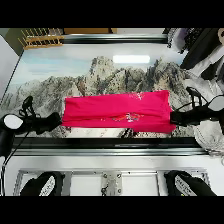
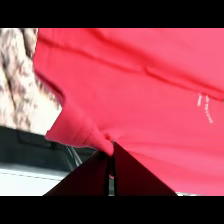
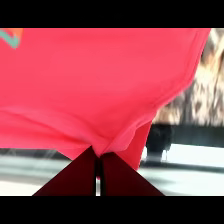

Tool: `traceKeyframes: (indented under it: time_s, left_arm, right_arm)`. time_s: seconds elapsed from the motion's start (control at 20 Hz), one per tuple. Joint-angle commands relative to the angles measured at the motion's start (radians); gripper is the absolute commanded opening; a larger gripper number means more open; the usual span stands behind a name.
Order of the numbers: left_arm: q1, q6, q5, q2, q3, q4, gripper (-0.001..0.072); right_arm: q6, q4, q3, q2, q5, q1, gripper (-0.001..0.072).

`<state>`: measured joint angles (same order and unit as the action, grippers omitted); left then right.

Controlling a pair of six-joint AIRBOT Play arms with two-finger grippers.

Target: Fold the clothes and pants, and hang the long-sleeved shirts on hangers.

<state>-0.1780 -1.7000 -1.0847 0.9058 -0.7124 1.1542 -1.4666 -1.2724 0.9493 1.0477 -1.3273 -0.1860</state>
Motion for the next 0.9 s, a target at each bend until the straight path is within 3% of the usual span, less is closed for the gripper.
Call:
traceKeyframes:
  time_s: [0.0,0.4,0.8,0.85]
  left_arm:
    - [0.036,0.038,0.053,0.191,-0.143,-0.002,0.0007]
    - [0.067,0.043,0.126,0.577,-0.455,-0.003,0.0007]
    - [0.114,0.043,0.119,0.792,-0.624,-0.004,0.0013]
    - [0.114,0.043,0.123,0.801,-0.638,-0.005,0.0213]
  right_arm:
    - [-0.012,-0.001,0.116,0.120,0.106,0.001,0.0008]
    - [-0.029,0.046,0.211,0.343,0.384,0.008,0.0008]
    - [-0.023,0.113,0.211,0.459,0.584,0.059,0.0023]
    - [-0.023,0.136,0.211,0.465,0.610,0.061,0.0135]
